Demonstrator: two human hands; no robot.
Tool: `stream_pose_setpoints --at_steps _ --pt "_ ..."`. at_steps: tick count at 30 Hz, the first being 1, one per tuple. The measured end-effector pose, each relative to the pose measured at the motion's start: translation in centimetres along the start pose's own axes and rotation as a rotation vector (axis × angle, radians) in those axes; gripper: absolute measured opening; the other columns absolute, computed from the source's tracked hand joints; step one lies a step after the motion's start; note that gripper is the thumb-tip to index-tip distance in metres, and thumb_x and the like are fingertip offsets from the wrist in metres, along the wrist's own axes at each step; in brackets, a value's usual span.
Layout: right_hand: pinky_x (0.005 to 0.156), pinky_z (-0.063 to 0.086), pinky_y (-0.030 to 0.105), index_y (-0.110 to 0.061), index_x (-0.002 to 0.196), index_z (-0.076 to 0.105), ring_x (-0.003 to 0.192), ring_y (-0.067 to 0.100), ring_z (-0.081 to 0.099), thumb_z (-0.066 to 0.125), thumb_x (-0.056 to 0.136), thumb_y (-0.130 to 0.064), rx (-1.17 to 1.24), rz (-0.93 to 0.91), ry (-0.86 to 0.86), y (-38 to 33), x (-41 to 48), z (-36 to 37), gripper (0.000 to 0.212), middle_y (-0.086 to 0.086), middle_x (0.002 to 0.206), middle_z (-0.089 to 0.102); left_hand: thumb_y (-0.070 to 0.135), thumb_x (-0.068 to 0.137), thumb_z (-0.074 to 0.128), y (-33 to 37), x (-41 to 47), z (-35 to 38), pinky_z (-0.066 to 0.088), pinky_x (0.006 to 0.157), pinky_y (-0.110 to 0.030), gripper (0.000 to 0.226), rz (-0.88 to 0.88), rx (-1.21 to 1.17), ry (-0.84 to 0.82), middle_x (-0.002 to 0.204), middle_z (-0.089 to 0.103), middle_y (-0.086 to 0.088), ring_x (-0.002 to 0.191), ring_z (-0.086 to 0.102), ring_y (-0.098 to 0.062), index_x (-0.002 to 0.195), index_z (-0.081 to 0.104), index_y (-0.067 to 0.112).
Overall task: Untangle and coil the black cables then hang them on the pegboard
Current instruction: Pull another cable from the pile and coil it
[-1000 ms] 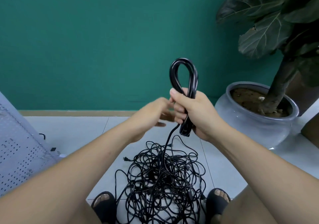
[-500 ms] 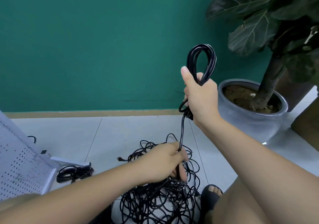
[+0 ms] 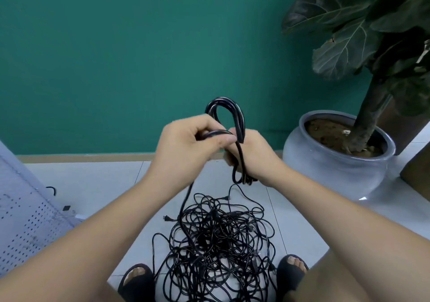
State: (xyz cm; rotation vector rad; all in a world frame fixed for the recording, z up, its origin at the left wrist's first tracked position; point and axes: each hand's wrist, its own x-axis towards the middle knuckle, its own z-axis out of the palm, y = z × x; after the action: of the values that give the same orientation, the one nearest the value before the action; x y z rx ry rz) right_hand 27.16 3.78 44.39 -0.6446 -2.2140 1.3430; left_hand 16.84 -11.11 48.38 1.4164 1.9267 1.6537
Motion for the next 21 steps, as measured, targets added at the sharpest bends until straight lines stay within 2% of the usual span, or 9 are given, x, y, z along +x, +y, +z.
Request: stream_pose_setpoints --at_steps 3,5,7,9,11,13,15,16,21 --pt "0.051 0.032 0.030 -0.016 0.072 0.053 0.050 0.020 0.041 0.052 0.107 -0.062 0.257 0.072 -0.026 -1.4 -1.3 1.2 0.058 0.008 0.057 0.057 0.029 0.081 0.092 -0.1 1.0 -0.8 0.043 0.066 -0.035 0.016 -0.003 -0.023 0.110 0.075 0.069 -0.014 0.067 0.051 -0.017 0.080 0.078 0.022" --pt "0.053 0.033 0.032 -0.019 0.074 0.057 0.050 0.020 0.043 0.044 0.092 -0.086 0.382 0.133 0.021 -2.4 -1.6 1.4 0.071 0.010 0.058 0.056 0.029 0.080 0.094 0.1 1.5 -1.0 0.042 0.067 -0.034 0.019 -0.001 -0.069 0.156 0.076 0.069 -0.017 0.067 0.051 -0.016 0.079 0.077 0.020" --pt "0.054 0.033 0.033 -0.020 0.073 0.059 0.052 0.021 0.044 0.037 0.082 -0.100 0.392 0.130 0.017 -2.8 -1.8 1.5 0.084 0.010 0.058 0.056 0.029 0.078 0.095 0.2 1.6 -1.1 0.039 0.064 -0.031 0.024 -0.004 -0.084 0.174 0.070 0.066 -0.014 0.064 0.047 -0.013 0.076 0.074 0.018" --pt "0.054 0.033 0.033 -0.022 0.072 0.056 0.054 0.021 0.042 0.043 0.082 -0.095 0.349 0.060 -0.009 -2.8 -2.2 1.4 0.075 0.009 0.058 0.054 0.029 0.075 0.097 0.5 1.6 -1.1 0.035 0.058 -0.027 0.029 -0.004 -0.048 0.187 0.062 0.058 -0.003 0.060 0.042 -0.011 0.072 0.071 0.017" --pt "0.057 0.032 0.034 -0.024 0.067 0.050 0.057 0.020 0.040 0.065 0.078 -0.076 0.255 -0.024 -0.023 -2.7 -2.2 1.0 0.055 0.004 0.059 0.048 0.030 0.072 0.098 0.7 1.6 -1.3 0.033 0.055 -0.027 0.030 -0.003 -0.014 0.197 0.057 0.053 0.006 0.057 0.040 -0.010 0.069 0.071 0.017" --pt "0.061 0.033 0.040 -0.014 0.071 0.048 0.062 0.018 0.040 0.080 0.073 -0.064 0.049 -0.058 -0.029 -2.4 -1.7 0.6 0.060 0.001 0.065 0.044 0.029 0.070 0.099 0.9 1.5 -1.5 0.033 0.054 -0.025 0.031 0.011 0.031 0.197 0.055 0.052 0.004 0.056 0.040 -0.010 0.069 0.070 0.018" --pt "0.062 0.041 0.045 -0.009 0.086 0.056 0.065 0.014 0.045 0.081 0.075 -0.067 -0.204 -0.023 -0.033 -2.3 -1.3 0.5 0.064 -0.003 0.070 0.046 0.028 0.071 0.098 1.0 1.4 -1.6 0.032 0.053 -0.022 0.032 0.048 0.113 0.173 0.057 0.051 -0.005 0.056 0.038 -0.009 0.068 0.068 0.017" --pt "0.062 0.043 0.042 -0.010 0.088 0.057 0.063 0.013 0.046 0.078 0.079 -0.066 -0.287 -0.002 -0.043 -2.3 -1.3 0.6 0.061 -0.005 0.068 0.048 0.028 0.071 0.098 1.0 1.4 -1.6 0.032 0.053 -0.022 0.033 0.068 0.158 0.161 0.058 0.051 -0.005 0.056 0.037 -0.008 0.068 0.067 0.017" --pt "0.054 0.039 0.034 -0.021 0.070 0.041 0.054 0.019 0.044 0.067 0.093 -0.063 -0.333 0.045 -0.142 -1.9 -1.8 1.0 0.054 -0.001 0.063 0.050 0.032 0.073 0.096 0.2 1.8 -1.8 0.040 0.060 -0.022 0.029 0.104 0.219 0.205 0.069 0.058 0.003 0.066 0.050 -0.011 0.070 0.070 0.022"
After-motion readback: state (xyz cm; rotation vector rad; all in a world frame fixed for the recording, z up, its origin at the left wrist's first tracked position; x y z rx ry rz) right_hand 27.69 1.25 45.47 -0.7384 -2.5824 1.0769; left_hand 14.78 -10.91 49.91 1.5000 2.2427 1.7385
